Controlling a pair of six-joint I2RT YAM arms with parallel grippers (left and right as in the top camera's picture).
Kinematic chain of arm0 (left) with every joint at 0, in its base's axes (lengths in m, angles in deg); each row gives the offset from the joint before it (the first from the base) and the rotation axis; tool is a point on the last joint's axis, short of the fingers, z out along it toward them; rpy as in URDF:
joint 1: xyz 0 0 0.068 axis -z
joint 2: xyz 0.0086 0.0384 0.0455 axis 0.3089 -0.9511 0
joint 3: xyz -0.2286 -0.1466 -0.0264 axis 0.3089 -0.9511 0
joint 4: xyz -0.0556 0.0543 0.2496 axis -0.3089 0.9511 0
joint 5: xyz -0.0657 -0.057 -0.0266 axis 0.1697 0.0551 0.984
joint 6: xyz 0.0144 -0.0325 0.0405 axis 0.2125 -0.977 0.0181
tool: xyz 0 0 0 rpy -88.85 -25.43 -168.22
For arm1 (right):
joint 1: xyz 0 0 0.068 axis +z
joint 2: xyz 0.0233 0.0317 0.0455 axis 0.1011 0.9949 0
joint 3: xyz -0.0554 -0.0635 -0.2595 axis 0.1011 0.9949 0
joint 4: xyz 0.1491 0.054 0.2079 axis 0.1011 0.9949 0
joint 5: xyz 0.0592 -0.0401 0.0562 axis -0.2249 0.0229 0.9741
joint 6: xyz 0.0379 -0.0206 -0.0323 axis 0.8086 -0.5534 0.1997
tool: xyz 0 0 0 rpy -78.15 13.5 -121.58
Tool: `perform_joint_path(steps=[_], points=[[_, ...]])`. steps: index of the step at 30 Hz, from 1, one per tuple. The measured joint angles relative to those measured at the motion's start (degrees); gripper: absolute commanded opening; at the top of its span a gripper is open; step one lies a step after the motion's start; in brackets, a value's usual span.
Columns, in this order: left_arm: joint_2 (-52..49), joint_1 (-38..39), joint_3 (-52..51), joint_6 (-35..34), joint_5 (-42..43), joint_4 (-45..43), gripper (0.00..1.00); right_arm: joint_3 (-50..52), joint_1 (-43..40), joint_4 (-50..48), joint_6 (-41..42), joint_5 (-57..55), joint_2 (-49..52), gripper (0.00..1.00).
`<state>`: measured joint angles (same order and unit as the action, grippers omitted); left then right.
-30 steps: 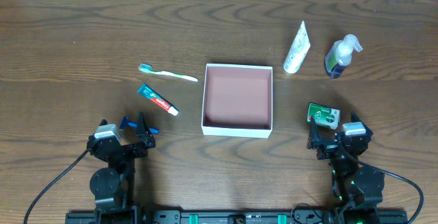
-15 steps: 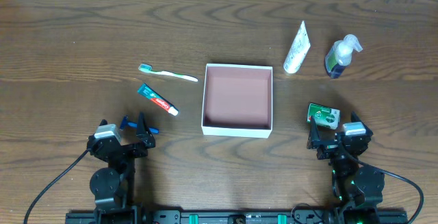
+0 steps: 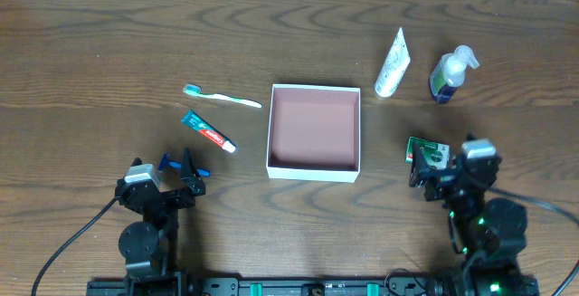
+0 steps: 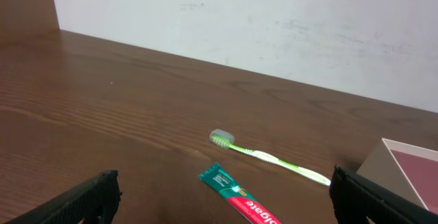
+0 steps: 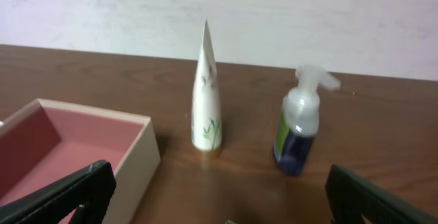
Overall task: Pack container
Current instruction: 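Reach the right gripper to the white cone tube and grasp it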
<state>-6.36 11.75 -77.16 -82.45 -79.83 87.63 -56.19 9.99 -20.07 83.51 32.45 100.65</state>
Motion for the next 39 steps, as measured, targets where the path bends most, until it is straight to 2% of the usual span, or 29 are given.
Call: perform_joint_path(steps=[6,9,14,16,19,24,35,36,39], points=[[0.0,0.0,0.0,0.0,0.0,0.0,0.98,-14.8,0.0,5.7,0.0,2.7,15.5,0.99],[0.0,0.0,0.0,0.0,0.0,0.0,0.98,-26.9,0.0,15.5,0.3,4.7,25.0,0.99],[0.0,0.0,0.0,0.0,0.0,0.0,0.98,-54.7,0.0,37.9,0.7,8.2,43.2,0.99],[0.0,0.0,0.0,0.0,0.0,0.0,0.98,-64.9,0.0,43.5,0.2,10.0,49.4,0.99],[0.0,0.0,0.0,0.0,0.0,0.0,0.98,-74.8,0.0,47.0,0.0,13.0,55.9,0.99],[0.0,0.0,0.0,0.0,0.0,0.0,0.98,-77.8,0.0,45.9,-1.7,17.0,61.4,0.99],[0.0,0.0,0.0,0.0,0.0,0.0,0.98,-77.9,0.0,44.1,-3.9,16.1,76.5,0.99],[0.0,0.0,0.0,0.0,0.0,0.0,0.98,-77.9,0.0,44.0,-3.9,16.0,77.4,0.98],[0.0,0.0,0.0,0.0,0.0,0.0,0.98,-77.9,0.0,43.4,-4.4,15.8,80.2,0.84]])
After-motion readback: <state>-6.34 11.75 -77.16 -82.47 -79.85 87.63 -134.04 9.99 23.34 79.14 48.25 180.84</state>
